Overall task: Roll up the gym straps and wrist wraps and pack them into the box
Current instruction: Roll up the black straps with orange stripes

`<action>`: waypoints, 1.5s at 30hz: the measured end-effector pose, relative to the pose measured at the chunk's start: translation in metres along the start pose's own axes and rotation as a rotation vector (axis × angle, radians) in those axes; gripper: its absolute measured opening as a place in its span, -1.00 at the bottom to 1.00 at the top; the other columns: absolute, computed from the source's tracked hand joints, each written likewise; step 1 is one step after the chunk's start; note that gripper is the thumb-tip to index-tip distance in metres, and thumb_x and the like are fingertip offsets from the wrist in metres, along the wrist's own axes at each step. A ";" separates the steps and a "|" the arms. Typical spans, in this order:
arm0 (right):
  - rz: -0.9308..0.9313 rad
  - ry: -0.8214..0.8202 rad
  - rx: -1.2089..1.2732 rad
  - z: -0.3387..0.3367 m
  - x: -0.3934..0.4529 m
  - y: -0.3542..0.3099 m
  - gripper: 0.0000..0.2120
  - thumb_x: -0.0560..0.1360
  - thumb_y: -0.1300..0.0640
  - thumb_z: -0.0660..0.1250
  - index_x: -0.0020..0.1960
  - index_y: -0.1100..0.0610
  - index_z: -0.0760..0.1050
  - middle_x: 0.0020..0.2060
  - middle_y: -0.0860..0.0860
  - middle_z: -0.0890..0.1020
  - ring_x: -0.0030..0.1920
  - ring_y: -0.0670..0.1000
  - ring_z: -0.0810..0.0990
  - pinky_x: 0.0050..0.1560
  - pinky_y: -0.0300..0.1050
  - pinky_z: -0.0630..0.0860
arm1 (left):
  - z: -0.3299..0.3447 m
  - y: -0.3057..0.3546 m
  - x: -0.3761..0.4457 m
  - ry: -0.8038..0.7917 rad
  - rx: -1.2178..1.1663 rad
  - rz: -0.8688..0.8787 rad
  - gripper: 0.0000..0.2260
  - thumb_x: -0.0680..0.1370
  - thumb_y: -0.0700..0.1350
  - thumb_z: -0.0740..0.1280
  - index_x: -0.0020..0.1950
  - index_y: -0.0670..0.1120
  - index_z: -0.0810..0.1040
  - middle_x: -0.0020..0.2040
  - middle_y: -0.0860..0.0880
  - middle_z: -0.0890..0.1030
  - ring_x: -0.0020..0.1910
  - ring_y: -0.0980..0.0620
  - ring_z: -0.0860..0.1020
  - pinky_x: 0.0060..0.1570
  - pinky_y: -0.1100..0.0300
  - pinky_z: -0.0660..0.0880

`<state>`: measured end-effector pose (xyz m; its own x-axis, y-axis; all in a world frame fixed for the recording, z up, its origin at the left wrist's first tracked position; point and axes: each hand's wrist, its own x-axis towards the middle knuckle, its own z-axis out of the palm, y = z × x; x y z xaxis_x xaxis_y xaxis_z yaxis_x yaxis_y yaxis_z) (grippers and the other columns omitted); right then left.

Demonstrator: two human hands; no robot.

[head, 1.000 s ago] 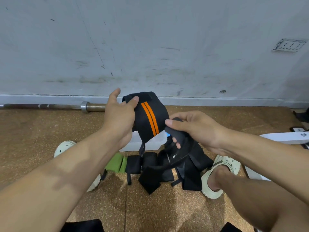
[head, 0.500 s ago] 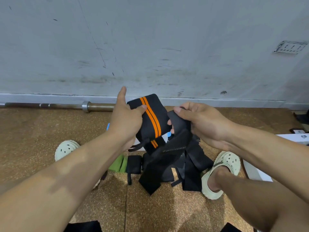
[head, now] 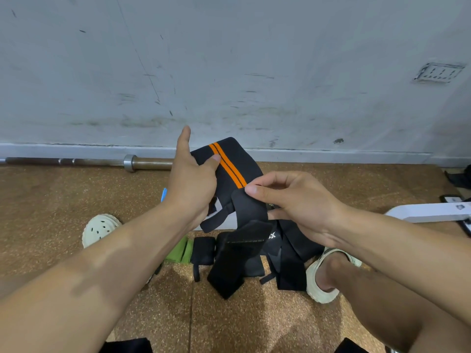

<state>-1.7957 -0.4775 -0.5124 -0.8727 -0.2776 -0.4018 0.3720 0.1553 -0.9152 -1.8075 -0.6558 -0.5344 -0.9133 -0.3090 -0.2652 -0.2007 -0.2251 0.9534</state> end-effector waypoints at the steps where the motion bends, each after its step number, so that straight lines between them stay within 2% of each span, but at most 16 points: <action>1: -0.001 0.018 0.009 0.001 0.001 0.001 -0.91 0.47 0.16 0.54 -0.05 0.16 0.73 -0.02 0.13 0.76 -0.09 0.01 0.75 -0.16 -0.15 0.68 | 0.001 -0.001 -0.001 0.001 -0.003 0.010 -0.32 0.67 -0.26 0.28 0.62 0.26 0.07 0.06 0.06 0.60 0.04 -0.09 0.70 0.08 -0.15 0.65; 4: -0.021 0.070 0.032 0.003 0.002 0.004 -0.91 0.45 0.18 0.55 -0.06 0.16 0.74 0.00 0.20 0.74 -0.11 0.02 0.76 -0.22 -0.19 0.66 | 0.000 -0.006 0.001 -0.014 0.023 0.020 -0.33 0.67 -0.24 0.29 0.62 0.27 0.09 0.01 0.10 0.59 0.02 -0.12 0.71 0.07 -0.17 0.65; 8: -0.045 0.104 0.031 0.002 0.004 0.007 -0.89 0.44 0.19 0.56 -0.05 0.16 0.72 -0.02 0.20 0.75 -0.06 0.11 0.77 -0.13 -0.03 0.72 | -0.003 -0.006 -0.002 -0.111 0.111 0.081 -0.26 0.64 -0.25 0.33 0.61 0.32 0.05 0.38 -0.07 0.52 0.18 -0.10 0.66 0.16 -0.16 0.61; 9: -0.053 0.120 0.021 0.002 0.004 0.007 -0.83 0.43 0.19 0.57 0.00 0.16 0.69 -0.04 0.20 0.75 -0.07 0.12 0.77 -0.12 0.01 0.73 | -0.002 -0.004 -0.005 -0.145 0.121 0.097 -0.20 0.62 -0.26 0.37 0.61 0.32 0.02 0.39 -0.09 0.53 0.19 -0.08 0.66 0.17 -0.16 0.61; 13: -0.022 0.143 -0.004 -0.005 0.014 0.008 -0.49 0.39 0.18 0.62 0.26 0.09 0.50 -0.03 0.20 0.74 -0.06 0.14 0.77 -0.08 0.03 0.71 | -0.005 0.002 -0.011 -0.296 0.150 0.092 0.18 0.40 -0.39 0.55 0.62 0.30 -0.18 0.17 -0.14 0.68 0.10 -0.10 0.70 0.14 -0.18 0.62; 17: 0.071 0.005 -0.055 -0.018 0.023 0.008 -0.44 0.27 -0.01 0.62 0.21 0.16 0.65 0.09 0.10 0.75 0.14 0.11 0.72 0.17 0.04 0.65 | -0.009 0.007 -0.009 -0.396 0.229 0.078 0.31 0.32 -0.45 0.58 0.59 0.36 -0.25 0.23 -0.11 0.62 0.12 -0.11 0.69 0.17 -0.22 0.60; 19: 0.089 -0.039 -0.050 -0.021 0.024 0.007 -0.51 0.29 0.02 0.58 0.16 0.21 0.68 0.05 0.09 0.76 0.15 0.12 0.72 0.26 0.06 0.61 | -0.009 0.008 -0.010 -0.417 0.254 0.076 0.31 0.32 -0.44 0.57 0.57 0.39 -0.26 0.24 -0.15 0.61 0.13 -0.16 0.69 0.15 -0.28 0.59; 23: 0.072 -0.041 -0.187 -0.023 0.023 0.001 -0.66 0.40 0.06 0.57 0.11 0.20 0.71 -0.01 0.04 0.77 0.00 0.03 0.69 -0.08 -0.19 0.58 | -0.008 0.010 -0.012 -0.437 0.283 0.094 0.30 0.35 -0.48 0.54 0.55 0.42 -0.28 0.21 -0.19 0.62 0.10 -0.19 0.69 0.11 -0.25 0.61; 24: 0.063 -0.037 -0.194 -0.023 0.023 0.001 -0.65 0.40 0.05 0.57 0.11 0.21 0.71 -0.01 0.04 0.77 0.00 0.02 0.69 -0.07 -0.19 0.59 | -0.008 0.010 -0.012 -0.435 0.275 0.090 0.31 0.33 -0.46 0.56 0.56 0.41 -0.28 0.20 -0.16 0.64 0.10 -0.18 0.69 0.12 -0.22 0.62; 26: 0.035 -0.036 -0.153 -0.024 0.024 0.003 -0.55 0.34 0.01 0.57 0.14 0.23 0.69 0.03 0.05 0.77 0.08 0.05 0.72 0.15 -0.08 0.63 | -0.008 0.010 -0.013 -0.423 0.212 0.077 0.28 0.35 -0.44 0.55 0.59 0.36 -0.27 0.08 0.01 0.72 0.11 -0.14 0.69 0.13 -0.14 0.62; 29: 0.039 -0.136 -0.048 -0.027 0.024 0.009 -0.45 0.35 -0.01 0.53 0.28 0.21 0.63 0.15 0.10 0.73 0.21 0.10 0.69 0.35 0.02 0.54 | -0.007 0.012 -0.014 -0.397 0.037 0.046 0.08 0.53 -0.48 0.37 0.62 0.29 -0.25 -0.07 0.11 0.75 0.11 -0.13 0.70 0.05 -0.05 0.65; 31: 0.069 -0.195 -0.024 -0.025 0.022 0.015 -0.47 0.39 0.03 0.51 0.32 0.18 0.61 0.19 0.14 0.71 0.25 0.15 0.67 0.36 0.01 0.53 | -0.007 0.015 -0.012 -0.366 -0.039 0.028 0.03 0.56 -0.48 0.33 0.62 0.28 -0.24 -0.10 0.11 0.76 0.10 -0.16 0.70 0.03 -0.06 0.67; 35: 0.062 -0.156 -0.012 -0.020 0.022 0.020 -0.58 0.44 0.09 0.50 0.27 0.17 0.63 0.14 0.20 0.72 0.21 0.21 0.68 0.31 0.02 0.58 | -0.008 0.016 -0.010 -0.299 -0.040 0.037 0.03 0.54 -0.49 0.34 0.63 0.26 -0.21 -0.18 0.17 0.74 0.10 -0.17 0.70 0.13 -0.16 0.63; 38: 0.061 -0.131 0.014 -0.019 0.023 0.019 -0.58 0.39 0.08 0.53 0.23 0.13 0.63 0.09 0.18 0.74 0.17 0.22 0.70 0.26 0.07 0.61 | -0.008 0.013 -0.007 -0.251 -0.076 0.036 0.03 0.54 -0.50 0.34 0.64 0.23 -0.20 -0.15 0.12 0.75 0.06 -0.11 0.71 0.02 -0.03 0.66; 42: 0.032 -0.097 -0.050 -0.017 0.022 0.018 -0.76 0.50 0.12 0.50 0.16 0.12 0.65 0.04 0.21 0.74 0.04 0.18 0.72 0.27 0.13 0.61 | -0.009 0.013 -0.002 -0.162 -0.093 0.046 -0.01 0.55 -0.50 0.33 0.65 0.22 -0.15 -0.17 0.08 0.75 0.00 -0.03 0.72 -0.03 0.06 0.65; 45: 0.015 -0.081 -0.066 -0.015 0.021 0.017 -0.78 0.54 0.14 0.48 0.18 0.12 0.64 -0.02 0.21 0.75 -0.01 0.14 0.74 0.19 0.06 0.64 | -0.009 0.014 -0.003 -0.143 -0.037 0.057 0.00 0.54 -0.49 0.34 0.65 0.24 -0.14 -0.08 0.02 0.73 -0.05 -0.02 0.73 -0.14 0.13 0.64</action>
<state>-1.8125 -0.4665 -0.5358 -0.8379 -0.3501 -0.4187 0.3603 0.2214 -0.9062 -1.8043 -0.6664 -0.5218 -0.9644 -0.1883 -0.1856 -0.1367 -0.2459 0.9596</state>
